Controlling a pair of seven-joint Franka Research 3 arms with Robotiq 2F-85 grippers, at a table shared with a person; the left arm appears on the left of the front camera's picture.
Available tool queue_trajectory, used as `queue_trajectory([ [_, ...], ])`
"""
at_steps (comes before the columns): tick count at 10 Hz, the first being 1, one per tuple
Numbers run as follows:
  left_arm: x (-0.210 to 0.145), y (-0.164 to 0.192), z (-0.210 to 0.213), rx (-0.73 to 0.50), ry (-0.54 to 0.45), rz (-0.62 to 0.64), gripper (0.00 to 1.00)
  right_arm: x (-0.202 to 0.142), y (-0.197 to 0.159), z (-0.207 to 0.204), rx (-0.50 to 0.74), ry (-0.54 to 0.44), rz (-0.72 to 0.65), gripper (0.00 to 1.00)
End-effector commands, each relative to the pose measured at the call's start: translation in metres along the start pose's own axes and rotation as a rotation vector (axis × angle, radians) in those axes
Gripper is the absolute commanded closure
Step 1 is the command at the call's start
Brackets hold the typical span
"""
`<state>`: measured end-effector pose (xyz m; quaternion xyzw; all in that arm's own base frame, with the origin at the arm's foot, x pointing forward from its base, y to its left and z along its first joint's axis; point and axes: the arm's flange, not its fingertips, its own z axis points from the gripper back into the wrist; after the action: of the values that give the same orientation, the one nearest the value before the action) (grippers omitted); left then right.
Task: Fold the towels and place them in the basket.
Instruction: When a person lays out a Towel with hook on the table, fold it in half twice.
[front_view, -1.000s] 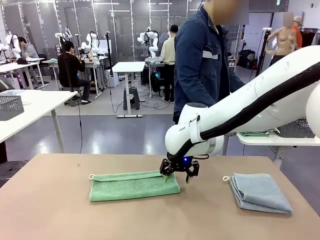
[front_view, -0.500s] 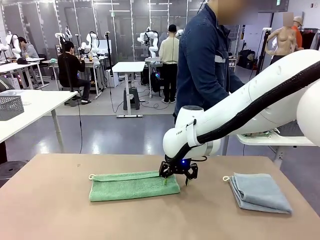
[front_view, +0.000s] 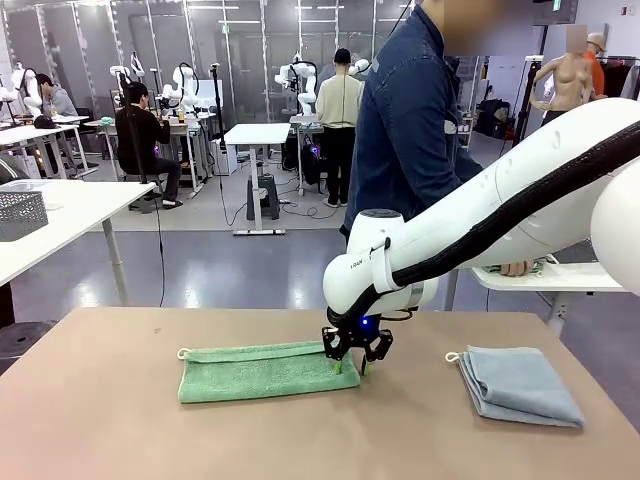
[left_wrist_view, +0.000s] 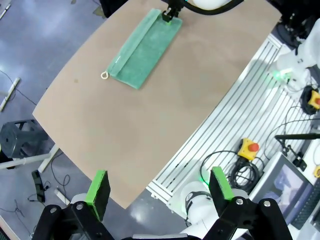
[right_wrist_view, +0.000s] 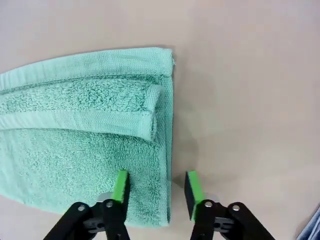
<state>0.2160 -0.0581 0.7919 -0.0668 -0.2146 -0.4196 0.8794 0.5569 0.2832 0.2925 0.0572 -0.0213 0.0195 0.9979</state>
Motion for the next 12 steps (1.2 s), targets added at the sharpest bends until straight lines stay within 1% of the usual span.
queue_trajectory([
  [1,-0.001,0.0,0.0,-0.001,0.003,0.0,0.0,0.004,0.009,-0.007,-0.035,0.015,-0.032,1.0],
  [2,-0.001,0.0,0.0,-0.001,0.003,0.0,0.0,0.005,0.009,-0.007,-0.033,0.014,-0.031,0.95],
  [3,-0.001,0.0,0.0,-0.001,0.003,0.0,0.0,0.005,0.01,-0.007,-0.031,0.014,-0.03,1.0],
  [8,-0.001,0.0,0.0,-0.001,0.003,0.0,0.0,0.001,0.005,-0.004,-0.019,0.013,-0.026,1.0],
  [9,-0.001,0.0,0.0,-0.001,0.003,0.0,0.0,-0.002,0.004,0.002,-0.009,0.007,-0.016,1.0],
  [10,-0.001,0.0,0.0,-0.001,0.003,0.0,0.0,-0.006,0.003,0.012,0.02,0.022,0.03,1.0],
  [12,-0.001,0.0,0.0,-0.001,0.003,0.0,0.0,-0.02,0.0,0.055,0.005,0.0,0.113,1.0],
])
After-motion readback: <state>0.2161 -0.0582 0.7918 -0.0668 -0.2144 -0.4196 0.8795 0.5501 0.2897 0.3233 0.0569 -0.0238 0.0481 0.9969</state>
